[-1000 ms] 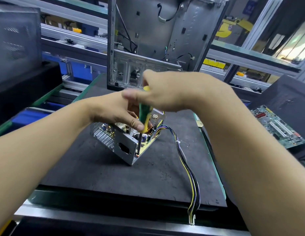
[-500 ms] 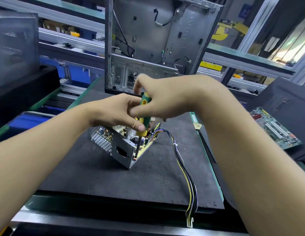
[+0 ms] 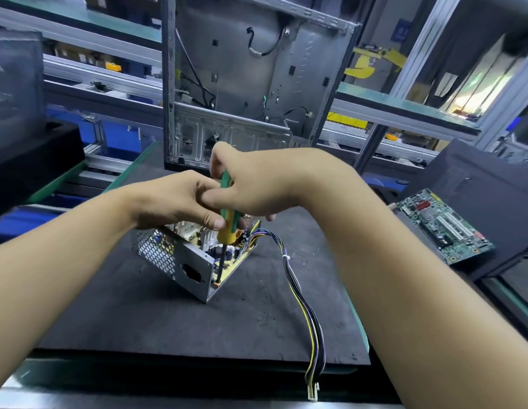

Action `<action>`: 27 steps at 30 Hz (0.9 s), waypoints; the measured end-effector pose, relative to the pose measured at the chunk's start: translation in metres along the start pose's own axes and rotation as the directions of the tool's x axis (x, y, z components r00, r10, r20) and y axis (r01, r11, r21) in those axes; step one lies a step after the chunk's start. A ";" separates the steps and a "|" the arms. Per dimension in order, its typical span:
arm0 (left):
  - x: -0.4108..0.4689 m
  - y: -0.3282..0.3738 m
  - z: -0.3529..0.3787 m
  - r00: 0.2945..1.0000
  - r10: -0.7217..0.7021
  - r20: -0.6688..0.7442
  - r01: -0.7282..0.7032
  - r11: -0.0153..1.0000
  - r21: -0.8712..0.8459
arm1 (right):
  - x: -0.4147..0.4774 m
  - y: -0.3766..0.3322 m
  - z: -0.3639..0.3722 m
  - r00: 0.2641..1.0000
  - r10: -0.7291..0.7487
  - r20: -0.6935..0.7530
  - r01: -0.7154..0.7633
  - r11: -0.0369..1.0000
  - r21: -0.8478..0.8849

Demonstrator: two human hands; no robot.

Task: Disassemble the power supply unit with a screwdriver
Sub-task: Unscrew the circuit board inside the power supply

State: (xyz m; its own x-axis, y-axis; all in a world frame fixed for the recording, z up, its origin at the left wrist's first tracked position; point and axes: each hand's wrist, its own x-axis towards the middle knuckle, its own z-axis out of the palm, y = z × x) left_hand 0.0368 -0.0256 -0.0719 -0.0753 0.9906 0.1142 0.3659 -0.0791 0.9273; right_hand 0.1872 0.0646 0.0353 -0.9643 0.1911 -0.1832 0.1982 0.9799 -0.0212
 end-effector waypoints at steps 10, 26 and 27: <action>-0.002 0.004 0.008 1.000 0.019 0.022 -0.018 0.998 -0.056 | 0.008 0.003 0.001 0.994 -0.015 -0.109 0.013 1.000 -0.013; -0.004 0.003 0.008 1.000 0.006 0.026 -0.004 0.997 -0.077 | 0.009 0.003 -0.002 0.996 -0.042 -0.079 0.043 0.999 0.002; -0.005 0.003 0.007 1.000 0.004 0.023 -0.002 0.997 -0.079 | 0.006 0.003 -0.004 0.997 -0.057 -0.047 0.059 0.998 0.035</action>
State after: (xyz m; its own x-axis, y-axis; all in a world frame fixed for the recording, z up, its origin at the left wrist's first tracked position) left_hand 0.0443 -0.0297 -0.0725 -0.0525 0.9926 0.1093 0.2915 -0.0895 0.9524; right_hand 0.1811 0.0689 0.0383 -0.9813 0.1370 -0.1350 0.1468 0.9869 -0.0661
